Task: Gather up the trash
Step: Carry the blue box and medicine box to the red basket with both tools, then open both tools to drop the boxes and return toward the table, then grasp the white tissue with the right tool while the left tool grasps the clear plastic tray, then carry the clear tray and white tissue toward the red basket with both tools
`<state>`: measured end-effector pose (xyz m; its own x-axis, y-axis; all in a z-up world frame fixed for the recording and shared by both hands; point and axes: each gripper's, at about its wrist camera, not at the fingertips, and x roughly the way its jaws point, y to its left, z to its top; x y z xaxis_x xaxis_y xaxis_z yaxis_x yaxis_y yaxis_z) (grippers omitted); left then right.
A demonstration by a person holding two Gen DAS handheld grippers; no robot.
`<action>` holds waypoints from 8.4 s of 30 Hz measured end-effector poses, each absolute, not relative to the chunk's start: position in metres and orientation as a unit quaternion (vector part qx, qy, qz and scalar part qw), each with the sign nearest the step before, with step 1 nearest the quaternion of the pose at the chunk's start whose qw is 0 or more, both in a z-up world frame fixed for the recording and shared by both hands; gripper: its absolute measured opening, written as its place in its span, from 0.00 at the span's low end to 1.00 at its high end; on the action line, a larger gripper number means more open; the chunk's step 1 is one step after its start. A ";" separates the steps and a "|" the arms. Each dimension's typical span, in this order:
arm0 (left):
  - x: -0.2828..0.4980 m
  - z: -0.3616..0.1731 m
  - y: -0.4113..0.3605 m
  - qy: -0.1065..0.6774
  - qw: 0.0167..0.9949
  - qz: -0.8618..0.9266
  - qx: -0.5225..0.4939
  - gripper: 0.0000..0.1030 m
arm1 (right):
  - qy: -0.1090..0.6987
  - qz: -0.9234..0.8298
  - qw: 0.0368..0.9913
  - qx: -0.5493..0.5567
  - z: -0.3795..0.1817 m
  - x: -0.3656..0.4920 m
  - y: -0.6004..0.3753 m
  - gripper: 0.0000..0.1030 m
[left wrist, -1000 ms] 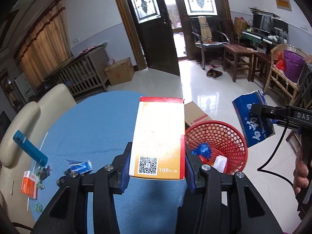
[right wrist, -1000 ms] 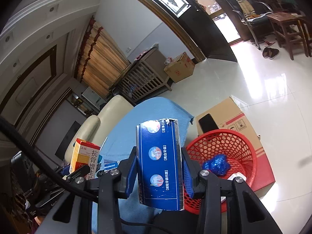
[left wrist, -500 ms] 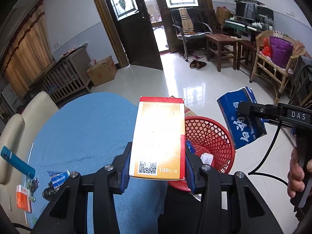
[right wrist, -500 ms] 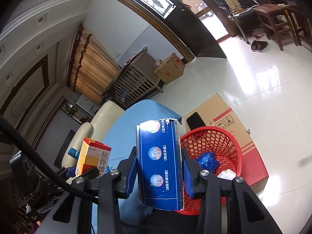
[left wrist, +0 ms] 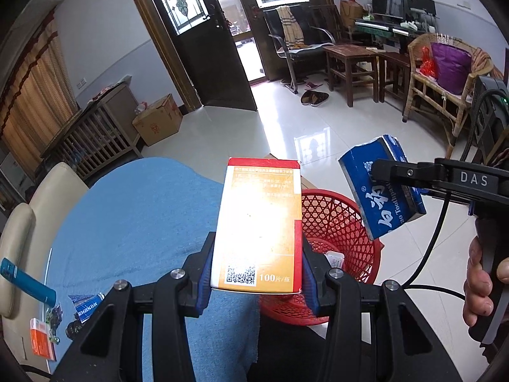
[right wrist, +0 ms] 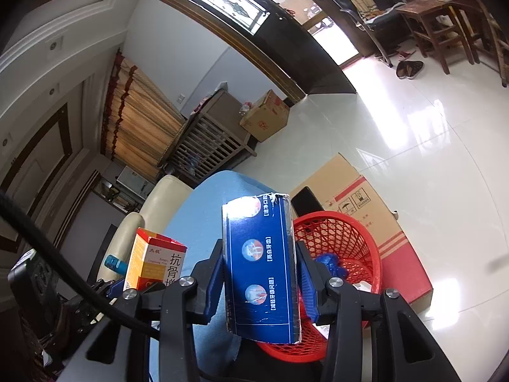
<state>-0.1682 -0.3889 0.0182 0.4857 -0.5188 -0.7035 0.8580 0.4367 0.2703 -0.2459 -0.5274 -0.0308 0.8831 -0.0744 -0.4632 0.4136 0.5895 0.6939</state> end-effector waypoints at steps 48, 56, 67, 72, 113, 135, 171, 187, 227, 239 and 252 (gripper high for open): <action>-0.020 -0.042 0.019 0.411 0.904 -0.105 0.039 0.63 | 0.353 0.025 0.884 0.305 -0.009 -0.073 -0.357 0.73; -0.005 -0.057 0.060 0.416 0.904 -0.099 0.023 0.63 | 0.423 0.101 0.864 0.254 -0.028 0.013 -0.269 0.73; 0.049 -0.051 0.059 0.407 0.893 -0.184 0.047 0.74 | 0.498 0.158 0.812 0.259 -0.073 0.124 -0.180 0.73; 0.067 -0.054 0.052 0.398 0.881 -0.237 0.093 0.74 | 0.525 0.140 0.802 0.247 -0.098 0.157 -0.158 0.71; 0.026 -0.056 -0.015 0.379 0.857 -0.330 0.118 0.56 | 0.460 0.083 0.853 0.233 -0.048 0.040 -0.221 0.31; -0.061 0.069 -0.135 0.288 0.902 -0.299 0.121 0.56 | 0.277 0.008 0.935 0.223 0.060 -0.100 -0.314 0.31; -0.145 0.093 -0.272 0.221 0.889 -0.327 0.234 0.56 | 0.181 -0.084 0.931 0.306 0.055 -0.217 -0.432 0.31; -0.163 0.085 -0.310 0.223 0.870 -0.347 0.269 0.56 | 0.170 -0.098 0.922 0.335 0.048 -0.248 -0.452 0.31; -0.175 0.067 -0.355 0.228 0.845 -0.362 0.321 0.56 | 0.176 -0.104 0.903 0.378 0.024 -0.259 -0.478 0.31; -0.177 0.058 -0.361 0.229 0.839 -0.367 0.331 0.56 | 0.185 -0.104 0.896 0.389 0.009 -0.256 -0.483 0.31; -0.174 0.045 -0.375 0.242 0.828 -0.372 0.342 0.56 | 0.190 -0.112 0.884 0.411 -0.011 -0.257 -0.496 0.31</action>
